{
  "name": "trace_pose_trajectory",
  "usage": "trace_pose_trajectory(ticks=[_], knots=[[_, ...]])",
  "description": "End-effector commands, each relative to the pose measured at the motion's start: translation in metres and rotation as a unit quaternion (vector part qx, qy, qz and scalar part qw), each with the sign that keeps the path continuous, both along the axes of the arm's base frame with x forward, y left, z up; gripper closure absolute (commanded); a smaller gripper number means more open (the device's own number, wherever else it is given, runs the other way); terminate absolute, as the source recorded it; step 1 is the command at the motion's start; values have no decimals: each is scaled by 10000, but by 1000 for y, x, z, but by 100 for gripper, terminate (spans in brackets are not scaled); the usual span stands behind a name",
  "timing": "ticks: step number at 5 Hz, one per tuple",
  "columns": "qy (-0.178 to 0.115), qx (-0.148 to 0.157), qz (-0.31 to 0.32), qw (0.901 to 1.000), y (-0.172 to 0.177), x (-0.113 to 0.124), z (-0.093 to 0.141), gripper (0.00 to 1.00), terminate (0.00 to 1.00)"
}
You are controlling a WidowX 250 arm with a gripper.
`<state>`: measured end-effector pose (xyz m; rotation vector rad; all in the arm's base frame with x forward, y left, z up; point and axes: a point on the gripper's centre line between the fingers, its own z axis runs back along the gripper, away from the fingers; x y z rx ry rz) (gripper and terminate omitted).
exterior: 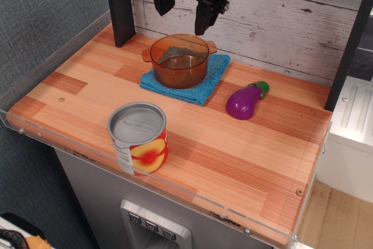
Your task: Move the Brinjal the other side of pot.
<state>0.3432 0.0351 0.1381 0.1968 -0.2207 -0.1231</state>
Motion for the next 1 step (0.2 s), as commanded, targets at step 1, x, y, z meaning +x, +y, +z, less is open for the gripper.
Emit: trace_pose_trajectory(ticks=[1], knots=[[-318,12,36,9995,1,-1,23,0,100]])
